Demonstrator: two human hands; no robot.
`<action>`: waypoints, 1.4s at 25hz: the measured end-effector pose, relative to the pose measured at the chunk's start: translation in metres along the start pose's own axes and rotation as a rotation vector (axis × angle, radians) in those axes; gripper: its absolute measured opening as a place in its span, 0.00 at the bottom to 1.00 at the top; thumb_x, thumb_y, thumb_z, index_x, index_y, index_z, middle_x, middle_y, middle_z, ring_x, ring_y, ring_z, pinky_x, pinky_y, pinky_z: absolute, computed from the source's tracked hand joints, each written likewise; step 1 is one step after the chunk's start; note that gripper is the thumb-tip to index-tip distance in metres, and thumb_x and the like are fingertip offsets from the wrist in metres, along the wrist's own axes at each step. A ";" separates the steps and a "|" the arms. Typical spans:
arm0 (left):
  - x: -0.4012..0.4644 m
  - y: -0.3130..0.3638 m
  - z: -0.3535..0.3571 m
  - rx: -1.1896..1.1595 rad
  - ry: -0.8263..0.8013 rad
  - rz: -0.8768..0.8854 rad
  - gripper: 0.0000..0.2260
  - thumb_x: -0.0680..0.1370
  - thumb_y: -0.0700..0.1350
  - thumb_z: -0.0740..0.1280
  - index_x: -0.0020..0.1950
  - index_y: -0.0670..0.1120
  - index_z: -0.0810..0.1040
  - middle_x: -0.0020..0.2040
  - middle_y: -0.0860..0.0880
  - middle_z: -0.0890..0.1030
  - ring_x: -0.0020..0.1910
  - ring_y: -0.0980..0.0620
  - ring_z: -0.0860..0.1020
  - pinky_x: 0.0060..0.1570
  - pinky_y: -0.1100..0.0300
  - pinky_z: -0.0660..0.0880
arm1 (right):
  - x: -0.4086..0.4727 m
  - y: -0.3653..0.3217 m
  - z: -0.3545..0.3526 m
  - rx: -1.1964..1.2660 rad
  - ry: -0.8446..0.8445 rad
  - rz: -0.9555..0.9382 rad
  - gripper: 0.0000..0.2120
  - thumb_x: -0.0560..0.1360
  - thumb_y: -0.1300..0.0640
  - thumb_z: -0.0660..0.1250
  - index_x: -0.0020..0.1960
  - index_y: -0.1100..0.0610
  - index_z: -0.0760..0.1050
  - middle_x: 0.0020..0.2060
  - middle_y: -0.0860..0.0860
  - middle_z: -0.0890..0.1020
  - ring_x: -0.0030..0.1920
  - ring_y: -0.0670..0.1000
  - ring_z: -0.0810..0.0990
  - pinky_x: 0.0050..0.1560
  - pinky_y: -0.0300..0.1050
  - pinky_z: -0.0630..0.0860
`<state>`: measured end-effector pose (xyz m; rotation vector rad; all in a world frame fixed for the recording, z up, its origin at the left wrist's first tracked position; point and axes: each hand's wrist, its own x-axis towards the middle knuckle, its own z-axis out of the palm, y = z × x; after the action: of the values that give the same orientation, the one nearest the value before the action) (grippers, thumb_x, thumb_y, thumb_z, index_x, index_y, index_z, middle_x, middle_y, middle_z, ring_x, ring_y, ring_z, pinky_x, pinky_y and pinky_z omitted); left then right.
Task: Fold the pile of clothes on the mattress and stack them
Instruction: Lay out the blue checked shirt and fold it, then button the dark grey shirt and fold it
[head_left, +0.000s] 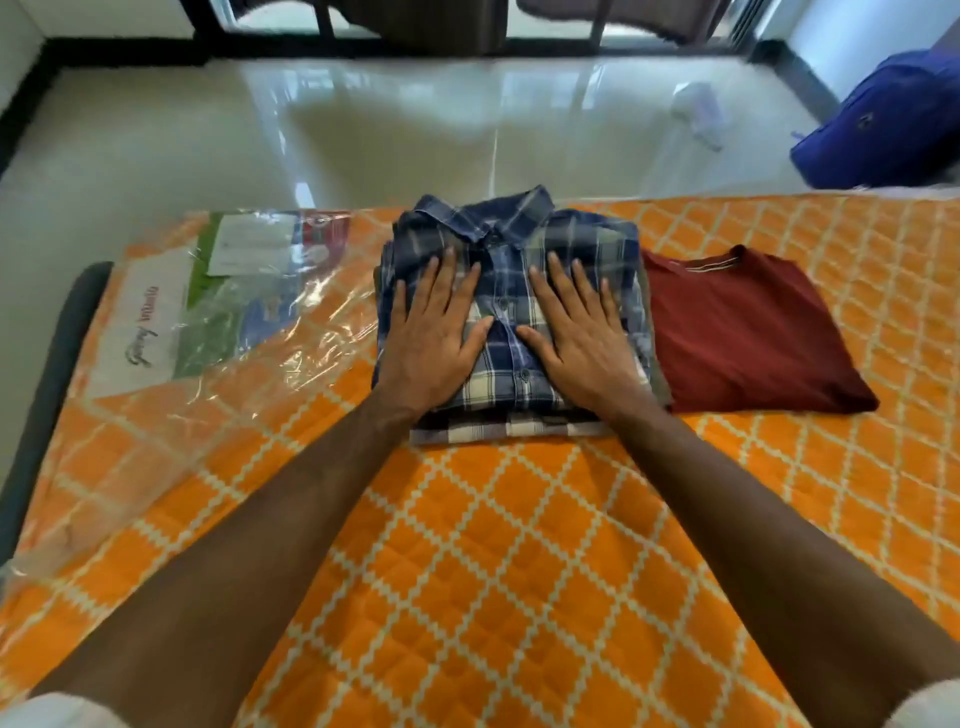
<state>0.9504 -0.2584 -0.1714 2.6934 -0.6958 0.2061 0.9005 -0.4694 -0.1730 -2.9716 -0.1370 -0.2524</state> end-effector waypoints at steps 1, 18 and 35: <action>-0.001 -0.003 0.017 0.021 -0.026 -0.014 0.29 0.84 0.61 0.47 0.83 0.51 0.49 0.83 0.49 0.47 0.82 0.50 0.46 0.78 0.40 0.48 | 0.000 0.001 0.017 -0.018 -0.034 0.013 0.33 0.84 0.35 0.44 0.83 0.48 0.44 0.83 0.50 0.45 0.82 0.52 0.41 0.80 0.59 0.45; -0.004 0.002 0.025 0.162 -0.141 -0.048 0.28 0.84 0.56 0.46 0.83 0.47 0.48 0.83 0.44 0.52 0.82 0.46 0.49 0.78 0.39 0.48 | -0.009 -0.008 0.008 -0.095 -0.216 0.097 0.33 0.84 0.36 0.41 0.83 0.51 0.44 0.83 0.53 0.46 0.82 0.55 0.44 0.80 0.58 0.41; -0.289 0.344 0.018 0.178 -0.484 0.512 0.25 0.83 0.61 0.48 0.73 0.52 0.70 0.78 0.47 0.66 0.77 0.44 0.64 0.68 0.30 0.61 | -0.538 0.091 -0.185 -0.367 -0.213 0.686 0.35 0.82 0.45 0.61 0.82 0.54 0.51 0.81 0.55 0.55 0.81 0.58 0.50 0.79 0.64 0.43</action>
<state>0.5310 -0.4187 -0.1505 2.6927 -1.5750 -0.2870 0.3527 -0.6306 -0.1001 -3.1537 0.9822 0.1435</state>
